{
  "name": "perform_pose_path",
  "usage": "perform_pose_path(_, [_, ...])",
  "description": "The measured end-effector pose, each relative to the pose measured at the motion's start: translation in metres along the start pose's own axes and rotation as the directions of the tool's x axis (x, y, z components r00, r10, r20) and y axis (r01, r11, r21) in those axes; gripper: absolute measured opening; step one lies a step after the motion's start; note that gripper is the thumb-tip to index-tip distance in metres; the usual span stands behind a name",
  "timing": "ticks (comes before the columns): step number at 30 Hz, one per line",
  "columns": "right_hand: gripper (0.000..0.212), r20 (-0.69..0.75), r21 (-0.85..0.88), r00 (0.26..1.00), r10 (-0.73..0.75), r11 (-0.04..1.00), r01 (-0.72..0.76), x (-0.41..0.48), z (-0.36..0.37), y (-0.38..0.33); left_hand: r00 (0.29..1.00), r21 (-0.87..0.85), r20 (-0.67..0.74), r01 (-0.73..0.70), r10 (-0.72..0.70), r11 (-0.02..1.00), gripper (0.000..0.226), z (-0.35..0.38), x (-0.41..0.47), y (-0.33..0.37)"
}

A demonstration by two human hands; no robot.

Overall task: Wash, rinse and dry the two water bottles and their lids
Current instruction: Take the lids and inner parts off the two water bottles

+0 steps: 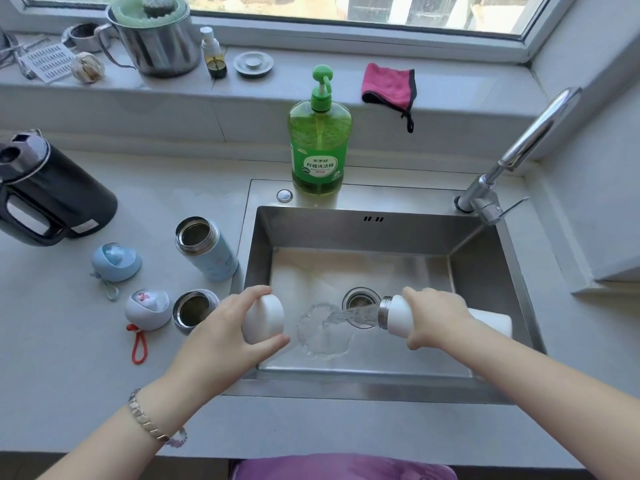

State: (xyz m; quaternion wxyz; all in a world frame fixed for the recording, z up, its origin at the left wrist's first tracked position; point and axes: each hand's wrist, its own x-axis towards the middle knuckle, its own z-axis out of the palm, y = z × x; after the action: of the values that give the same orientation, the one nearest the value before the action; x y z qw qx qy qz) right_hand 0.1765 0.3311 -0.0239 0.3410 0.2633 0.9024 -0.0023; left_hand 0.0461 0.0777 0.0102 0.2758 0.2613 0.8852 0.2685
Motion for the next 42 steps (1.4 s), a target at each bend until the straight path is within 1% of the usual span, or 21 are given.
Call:
perform_pose_path(9, [0.05,0.028,-0.219,0.999,0.035,0.975,-0.028,-0.005,-0.004,0.01,0.998,0.0,0.016,-0.063,0.063,0.998,0.061,0.005,-0.003,0.012])
perform_pose_path(11, [0.053,0.025,-0.188,0.999,0.04,0.982,-0.035,-0.008,-0.002,0.015,0.997,-0.013,0.005,-0.078,0.078,0.997,0.063,0.001,-0.006,0.009])
perform_pose_path(12, [0.055,0.005,-0.136,0.999,0.039,0.99,-0.038,-0.009,-0.002,0.016,0.996,-0.02,-0.012,-0.084,0.084,0.996,0.064,-0.002,-0.009,0.007])
perform_pose_path(14, [0.058,-0.086,0.076,0.996,0.03,0.997,-0.023,-0.008,-0.001,0.012,0.995,-0.044,-0.085,-0.059,0.056,0.997,0.067,-0.014,-0.016,0.001])
perform_pose_path(15, [0.059,-0.141,0.237,0.99,0.03,0.972,0.005,-0.007,-0.001,0.007,0.99,-0.067,-0.14,-0.033,0.023,0.997,0.066,-0.023,-0.019,-0.003])
perform_pose_path(16, [0.06,-0.201,0.409,0.979,0.024,0.91,0.061,-0.006,-0.002,0.0,0.978,-0.095,-0.206,-0.008,-0.012,0.995,0.064,-0.033,-0.023,-0.009])
perform_pose_path(17, [0.06,-0.267,0.556,0.964,0.015,0.819,0.142,-0.004,-0.004,-0.01,0.96,-0.127,-0.272,0.022,-0.057,0.992,0.061,-0.044,-0.025,-0.016])
perform_pose_path(18, [0.06,-0.338,0.656,0.941,0.005,0.718,0.231,-0.004,-0.008,-0.021,0.935,-0.154,-0.342,0.046,-0.097,0.987,0.059,-0.056,-0.026,-0.025])
perform_pose_path(19, [0.06,-0.398,0.714,0.917,0.001,0.628,0.31,-0.004,-0.013,-0.032,0.906,-0.154,-0.402,0.072,-0.129,0.985,0.057,-0.067,-0.026,-0.038])
perform_pose_path(21, [0.063,-0.479,0.758,0.878,-0.001,0.504,0.414,-0.005,-0.023,-0.057,0.859,-0.089,-0.477,0.162,-0.185,0.983,0.058,-0.085,-0.022,-0.072])
perform_pose_path(22, [0.064,-0.504,0.77,0.864,-0.001,0.452,0.45,-0.004,-0.026,-0.068,0.852,-0.049,-0.477,0.217,-0.214,0.975,0.061,-0.089,-0.02,-0.092])
perform_pose_path(23, [0.064,-0.515,0.788,0.857,-0.002,0.393,0.474,-0.004,-0.028,-0.079,0.862,-0.014,-0.444,0.267,-0.245,0.964,0.062,-0.088,-0.017,-0.113])
perform_pose_path(25, [0.063,-0.507,0.825,0.862,-0.016,0.281,0.491,-0.003,-0.028,-0.099,0.896,0.031,-0.31,0.344,-0.318,0.938,0.061,-0.077,-0.013,-0.144])
perform_pose_path(26, [0.063,-0.503,0.834,0.864,-0.03,0.246,0.494,-0.004,-0.027,-0.108,0.912,0.063,-0.234,0.361,-0.338,0.93,0.06,-0.066,-0.012,-0.155])
perform_pose_path(28, [0.064,-0.513,0.829,0.856,-0.056,0.225,0.512,-0.006,-0.025,-0.124,0.942,0.183,-0.116,0.331,-0.314,0.926,0.061,-0.042,-0.01,-0.171])
perform_pose_path(29, [0.063,-0.517,0.825,0.854,-0.064,0.228,0.517,-0.007,-0.024,-0.13,0.956,0.242,-0.092,0.294,-0.28,0.925,0.062,-0.031,-0.008,-0.177])
perform_pose_path(31, [0.063,-0.523,0.821,0.85,-0.072,0.228,0.524,-0.008,-0.022,-0.14,0.97,0.314,-0.084,0.244,-0.229,0.918,0.062,-0.015,-0.001,-0.185])
perform_pose_path(33, [0.064,-0.519,0.826,0.852,-0.065,0.218,0.52,-0.01,-0.018,-0.147,0.971,0.34,-0.09,0.238,-0.22,0.91,0.061,-0.005,0.007,-0.193])
perform_pose_path(38, [0.067,-0.525,0.846,0.851,0.028,0.129,0.518,-0.008,-0.013,-0.154,0.966,0.239,-0.105,0.255,-0.236,0.937,0.073,0.002,0.012,-0.208])
perform_pose_path(40, [0.067,-0.543,0.839,0.837,0.07,0.091,0.537,-0.003,-0.019,-0.159,0.976,0.229,-0.137,0.198,-0.17,0.953,0.08,-0.002,0.009,-0.207])
perform_pose_path(42, [0.067,-0.537,0.843,0.837,0.104,0.041,0.536,0.009,-0.026,-0.169,0.977,0.115,-0.2,0.098,-0.073,0.989,0.09,-0.007,0.003,-0.198])
